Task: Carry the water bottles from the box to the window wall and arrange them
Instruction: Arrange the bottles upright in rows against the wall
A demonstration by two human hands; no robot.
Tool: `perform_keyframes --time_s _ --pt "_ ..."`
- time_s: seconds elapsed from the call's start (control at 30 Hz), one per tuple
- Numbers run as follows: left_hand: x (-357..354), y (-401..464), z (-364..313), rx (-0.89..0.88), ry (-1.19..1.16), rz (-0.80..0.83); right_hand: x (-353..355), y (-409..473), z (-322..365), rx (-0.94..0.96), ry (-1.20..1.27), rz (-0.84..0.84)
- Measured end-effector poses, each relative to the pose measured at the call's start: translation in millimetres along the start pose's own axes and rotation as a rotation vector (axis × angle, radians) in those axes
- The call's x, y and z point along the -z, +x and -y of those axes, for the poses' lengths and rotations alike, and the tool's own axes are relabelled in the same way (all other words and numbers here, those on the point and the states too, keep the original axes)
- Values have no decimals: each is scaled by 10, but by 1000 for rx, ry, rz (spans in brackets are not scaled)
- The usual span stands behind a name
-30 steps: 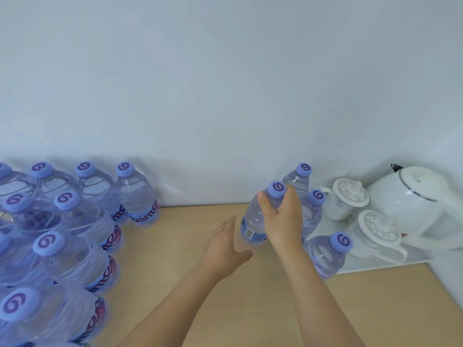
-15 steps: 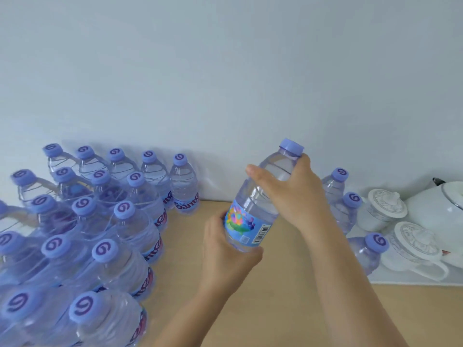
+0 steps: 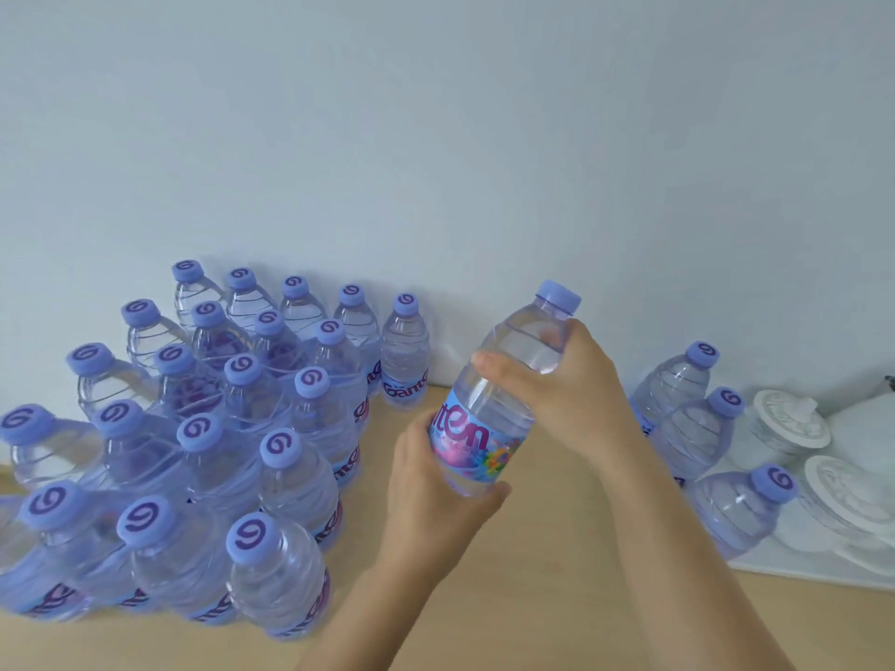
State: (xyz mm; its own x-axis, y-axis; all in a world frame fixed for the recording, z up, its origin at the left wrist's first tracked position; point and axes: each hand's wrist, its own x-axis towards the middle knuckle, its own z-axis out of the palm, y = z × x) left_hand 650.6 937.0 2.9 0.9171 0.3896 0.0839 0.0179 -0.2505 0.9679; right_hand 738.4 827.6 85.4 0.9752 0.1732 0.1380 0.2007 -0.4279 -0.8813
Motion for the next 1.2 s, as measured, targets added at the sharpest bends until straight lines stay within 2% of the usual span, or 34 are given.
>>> perform_keyframes --time_s 0.1,0.17,0.2,0.27,0.33,0.43,0.67,0.83,0.93,1.07,1.2 --pt "129 62 10 83 -241 250 36 -6 8 50 150 72" --pt "197 93 -12 91 -227 357 60 -10 2 80 278 191" --pt "204 94 -25 80 -190 342 55 -12 -2 83 326 230" --pt "175 64 -50 60 -110 193 -11 -9 9 43 338 210" --pt "117 8 -76 31 -58 63 -95 5 35 -22 200 98" --pt "73 -40 -61 37 -38 7 -167 31 67 -55 -44 -13" --pt "108 -7 101 41 -35 -47 -304 91 45 -38 13 144" --pt "222 57 320 163 -279 16 -310 102 -37 35 227 435" --pt "257 66 467 230 -208 12 -400 118 -73 78 304 549" --pt "179 43 601 299 -108 -120 -599 173 -100 100 138 547" --pt "142 140 658 321 -89 -124 -721 251 -231 -53 33 369"
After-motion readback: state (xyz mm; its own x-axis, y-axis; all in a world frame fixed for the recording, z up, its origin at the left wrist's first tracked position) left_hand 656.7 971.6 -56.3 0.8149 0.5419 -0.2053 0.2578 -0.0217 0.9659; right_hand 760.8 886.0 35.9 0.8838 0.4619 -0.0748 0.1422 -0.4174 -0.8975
